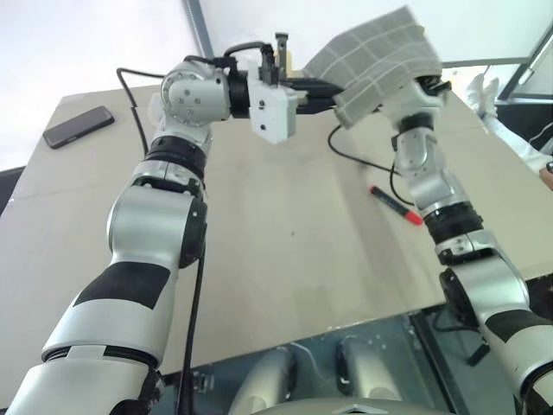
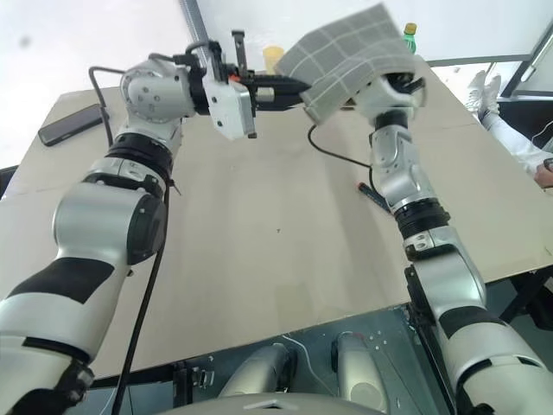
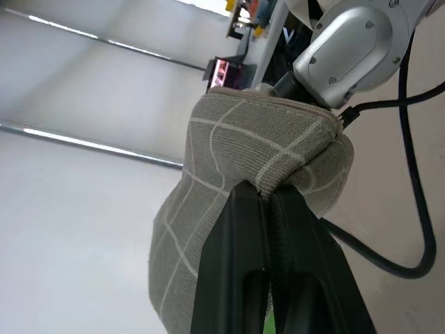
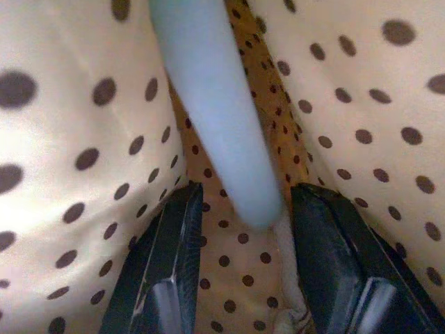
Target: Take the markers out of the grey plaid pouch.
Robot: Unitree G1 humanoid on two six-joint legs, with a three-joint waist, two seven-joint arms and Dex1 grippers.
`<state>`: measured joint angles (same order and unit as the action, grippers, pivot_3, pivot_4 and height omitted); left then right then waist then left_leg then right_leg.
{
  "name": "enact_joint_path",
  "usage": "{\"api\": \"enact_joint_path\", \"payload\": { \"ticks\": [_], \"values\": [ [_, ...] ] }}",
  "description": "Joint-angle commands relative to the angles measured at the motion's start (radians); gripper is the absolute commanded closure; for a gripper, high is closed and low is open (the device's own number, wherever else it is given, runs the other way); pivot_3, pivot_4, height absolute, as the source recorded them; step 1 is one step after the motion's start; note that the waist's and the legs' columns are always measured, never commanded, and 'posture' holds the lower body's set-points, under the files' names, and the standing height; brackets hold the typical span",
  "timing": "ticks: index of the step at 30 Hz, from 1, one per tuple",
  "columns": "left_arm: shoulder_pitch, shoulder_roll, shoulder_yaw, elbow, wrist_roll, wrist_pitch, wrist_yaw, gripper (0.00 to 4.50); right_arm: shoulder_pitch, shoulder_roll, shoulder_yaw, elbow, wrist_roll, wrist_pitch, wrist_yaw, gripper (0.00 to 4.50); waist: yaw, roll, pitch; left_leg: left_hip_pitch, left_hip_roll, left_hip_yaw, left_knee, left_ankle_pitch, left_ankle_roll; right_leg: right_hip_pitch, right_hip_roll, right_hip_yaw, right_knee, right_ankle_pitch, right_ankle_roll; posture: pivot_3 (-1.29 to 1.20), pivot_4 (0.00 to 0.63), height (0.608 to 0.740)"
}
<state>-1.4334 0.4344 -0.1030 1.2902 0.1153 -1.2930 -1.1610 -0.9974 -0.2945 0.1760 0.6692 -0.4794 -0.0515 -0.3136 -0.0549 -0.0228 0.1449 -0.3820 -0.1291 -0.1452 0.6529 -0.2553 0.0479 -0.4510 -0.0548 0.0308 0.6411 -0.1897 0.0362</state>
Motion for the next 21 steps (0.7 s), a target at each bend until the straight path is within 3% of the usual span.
{"api": "enact_joint_path", "payload": {
  "ticks": [1,3,5,6,8,10,11,14,17,21],
  "values": [
    [-0.010,0.097,0.005,-0.048,0.107,-0.081,0.195,4.50,-0.018,-0.051,-0.056,-0.007,0.015,0.039,-0.023,2.44,-0.003,0.000,0.000,0.000,0.000,0.000,0.000,0.000,0.000,0.000,0.000,0.000,0.000,0.000,0.000,0.00,0.150,0.740],
    [0.002,0.077,-0.020,-0.056,0.111,-0.145,0.183,4.50,-0.028,-0.010,0.027,-0.056,-0.017,0.005,0.058,2.44,-0.003,0.000,0.000,-0.001,0.000,0.000,0.000,0.000,0.000,0.000,0.000,-0.001,0.001,0.000,0.000,0.00,0.150,0.740],
    [-0.056,0.113,-0.063,-0.067,0.292,0.036,0.507,4.50,-0.002,-0.039,-0.044,-0.034,0.019,0.067,0.016,2.44,-0.003,0.000,0.000,-0.001,0.000,0.000,0.000,0.000,0.000,0.000,0.000,-0.003,0.000,0.000,0.000,0.00,0.150,0.740],
    [-0.065,0.100,-0.053,-0.068,0.289,0.031,0.518,4.50,0.013,-0.069,-0.056,-0.026,0.024,0.077,0.036,2.44,0.001,0.000,0.000,-0.001,0.000,-0.001,0.000,0.000,0.000,0.000,0.000,-0.003,0.000,0.000,0.000,0.00,0.150,0.740],
    [-0.015,0.060,-0.092,-0.073,0.236,-0.107,0.436,4.50,0.048,-0.025,-0.009,-0.130,0.084,-0.003,0.162,2.44,0.014,0.000,0.000,-0.002,-0.001,-0.002,0.001,0.000,0.000,0.000,0.000,-0.003,0.000,0.000,0.001,0.00,0.150,0.740],
    [-0.020,0.102,-0.150,-0.033,0.373,0.165,0.670,4.50,0.135,0.042,0.016,-0.298,0.206,-0.009,0.316,2.44,0.011,0.000,0.000,-0.001,-0.001,-0.001,0.000,0.000,0.001,0.000,0.000,-0.004,-0.001,0.000,0.001,0.00,0.150,0.740],
    [-0.015,0.096,-0.121,-0.006,0.343,0.275,0.683,4.50,0.199,0.052,0.009,-0.383,0.255,0.030,0.372,2.44,0.003,0.000,0.000,-0.001,-0.001,-0.002,0.000,0.000,0.001,0.000,0.000,-0.004,0.000,0.000,0.001,0.00,0.150,0.740],
    [0.060,0.026,-0.042,0.005,0.168,0.277,0.472,4.50,0.380,0.047,0.009,-0.624,0.306,0.140,0.480,2.44,-0.006,0.000,0.000,-0.001,0.000,-0.004,0.000,-0.001,0.001,-0.001,0.002,-0.003,0.001,0.000,0.001,0.00,0.150,0.740],
    [0.084,0.026,-0.003,0.018,0.143,0.430,0.522,4.50,0.500,0.047,-0.019,-0.828,0.360,0.257,0.539,2.44,-0.001,0.000,0.000,-0.002,-0.002,-0.003,0.002,-0.001,0.002,-0.001,0.001,-0.005,0.001,0.000,0.001,0.00,0.150,0.740],
    [0.137,0.032,-0.096,-0.064,0.167,0.087,0.415,4.50,0.590,0.024,-0.077,-1.025,0.417,0.403,0.584,2.44,0.012,0.000,0.000,-0.002,-0.003,-0.003,0.006,-0.001,0.002,0.001,0.002,-0.004,0.000,0.002,0.003,0.00,0.150,0.740]
  ]
}}
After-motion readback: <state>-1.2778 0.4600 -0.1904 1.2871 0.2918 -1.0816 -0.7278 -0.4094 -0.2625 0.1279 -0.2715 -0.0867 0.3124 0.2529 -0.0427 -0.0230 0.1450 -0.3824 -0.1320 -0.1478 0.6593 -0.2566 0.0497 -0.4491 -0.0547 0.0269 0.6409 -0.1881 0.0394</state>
